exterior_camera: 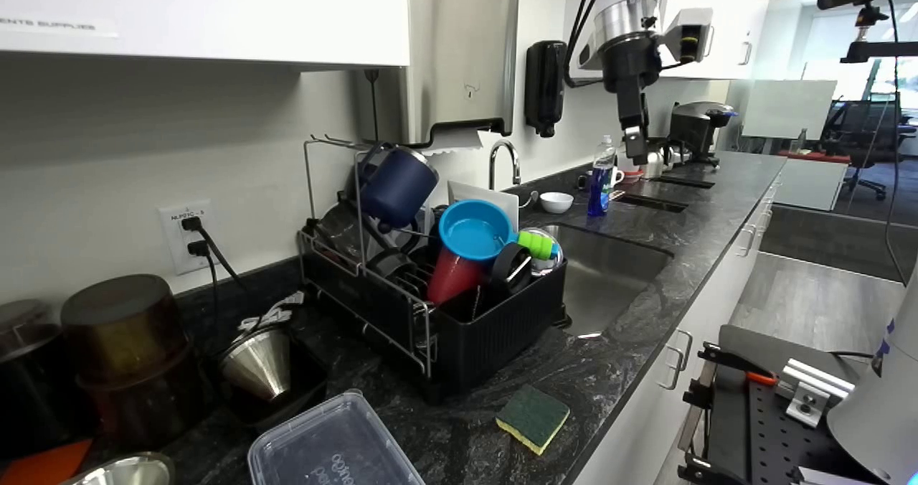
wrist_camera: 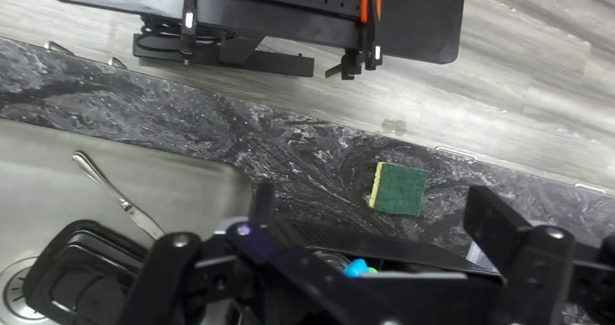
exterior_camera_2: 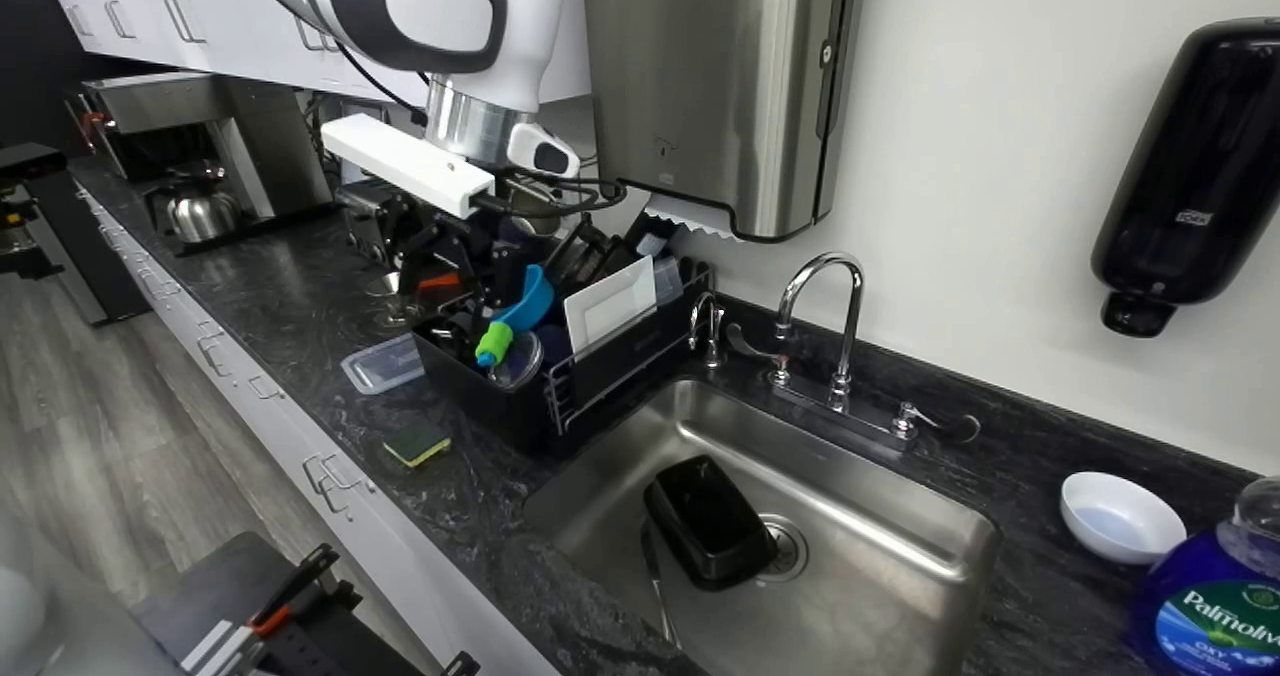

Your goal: Put the blue cup in the sink

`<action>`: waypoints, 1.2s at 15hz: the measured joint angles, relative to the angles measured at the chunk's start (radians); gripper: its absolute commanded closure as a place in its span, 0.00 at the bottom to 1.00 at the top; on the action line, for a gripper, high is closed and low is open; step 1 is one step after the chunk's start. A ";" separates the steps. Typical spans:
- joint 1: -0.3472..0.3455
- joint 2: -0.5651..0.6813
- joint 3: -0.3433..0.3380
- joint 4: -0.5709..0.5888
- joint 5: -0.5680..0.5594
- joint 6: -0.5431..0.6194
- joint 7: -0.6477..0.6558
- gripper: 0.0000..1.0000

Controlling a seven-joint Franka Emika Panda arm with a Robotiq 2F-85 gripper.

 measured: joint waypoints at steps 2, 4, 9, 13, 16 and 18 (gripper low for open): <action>0.005 0.009 -0.002 -0.019 0.054 0.041 -0.068 0.00; 0.016 0.008 -0.003 -0.034 0.114 0.097 -0.131 0.00; 0.058 0.008 -0.004 -0.052 0.238 0.196 -0.286 0.00; 0.068 0.014 0.000 -0.053 0.257 0.223 -0.314 0.00; 0.068 0.012 0.000 -0.053 0.257 0.223 -0.314 0.00; 0.068 0.012 -0.001 -0.053 0.258 0.221 -0.314 0.00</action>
